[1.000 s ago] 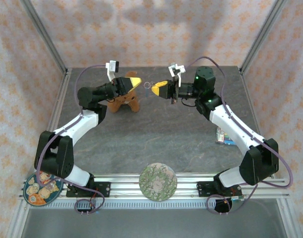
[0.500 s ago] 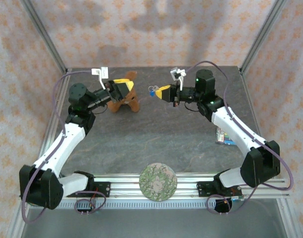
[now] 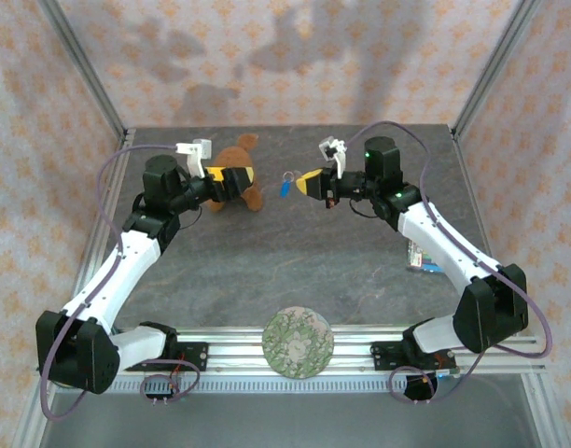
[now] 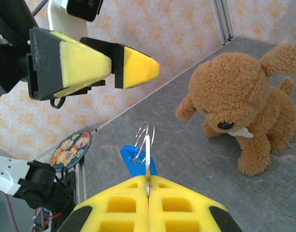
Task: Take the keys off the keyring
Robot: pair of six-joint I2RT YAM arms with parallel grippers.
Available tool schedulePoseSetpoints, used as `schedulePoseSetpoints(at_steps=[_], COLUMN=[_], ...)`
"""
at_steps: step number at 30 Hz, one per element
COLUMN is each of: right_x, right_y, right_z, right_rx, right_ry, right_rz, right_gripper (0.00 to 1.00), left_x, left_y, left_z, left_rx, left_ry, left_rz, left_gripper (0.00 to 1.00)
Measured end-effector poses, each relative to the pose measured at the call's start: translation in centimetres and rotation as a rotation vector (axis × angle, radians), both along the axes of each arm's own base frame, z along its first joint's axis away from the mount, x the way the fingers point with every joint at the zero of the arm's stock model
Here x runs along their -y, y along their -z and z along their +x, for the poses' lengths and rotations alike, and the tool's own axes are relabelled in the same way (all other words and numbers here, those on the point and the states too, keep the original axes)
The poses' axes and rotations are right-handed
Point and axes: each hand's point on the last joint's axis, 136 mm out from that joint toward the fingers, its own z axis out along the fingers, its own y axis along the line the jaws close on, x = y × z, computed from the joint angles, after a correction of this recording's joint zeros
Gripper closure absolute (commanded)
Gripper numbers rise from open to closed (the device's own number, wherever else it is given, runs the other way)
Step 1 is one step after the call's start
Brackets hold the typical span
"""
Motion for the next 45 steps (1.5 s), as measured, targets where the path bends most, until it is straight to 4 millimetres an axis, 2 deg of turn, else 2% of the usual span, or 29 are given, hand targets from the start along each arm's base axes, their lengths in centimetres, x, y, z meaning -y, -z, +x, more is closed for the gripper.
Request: schedulePoseSetpoints(at_steps=[5, 11, 18, 20, 21, 22, 28, 33, 38, 45], right_x=[0.0, -0.1, -1.2, -1.4, -1.4, -1.5, -1.8, -1.9, -2.0, -2.1], right_y=[0.3, 0.4, 0.2, -0.1, -0.2, -0.3, -0.7, -0.7, -0.7, -1.2], right_z=[-0.1, -0.5, -1.9, -2.1, -2.1, -2.1, -1.7, -2.0, -2.2, -2.2], right_rx=[0.020, 0.039, 0.060, 0.068, 0.072, 0.075, 0.079, 0.073, 0.070, 0.081], right_ry=[-0.011, -0.034, -0.099, -0.112, -0.116, -0.120, -0.133, -0.152, -0.163, -0.171], right_rz=[-0.015, -0.022, -0.040, -0.039, -0.039, -0.039, -0.038, -0.036, -0.041, -0.036], right_gripper=[1.00, 1.00, 1.00, 1.00, 1.00, 1.00, 1.00, 1.00, 1.00, 1.00], left_x=[0.2, 1.8, 3.8, 3.9, 4.0, 4.0, 6.1, 7.7, 8.5, 9.3], left_y=[-0.2, -2.4, -3.2, -3.5, -3.7, -3.8, -4.3, -4.1, -4.4, -4.8], left_z=[-0.2, -2.3, -3.8, -3.9, -3.9, -3.9, -3.8, -3.8, -4.6, -5.6], left_rx=[0.009, 0.106, 0.161, 0.172, 0.181, 0.186, 0.162, 0.116, 0.099, 0.093], left_ry=[-0.001, 0.051, 0.106, 0.110, 0.111, 0.116, 0.242, 0.349, 0.426, 0.493], left_rz=[0.003, 0.037, 0.076, 0.072, 0.069, 0.064, 0.011, -0.029, -0.063, -0.080], left_gripper=[0.01, 0.01, 0.01, 0.05, 0.10, 0.20, 0.51, 0.58, 0.64, 0.57])
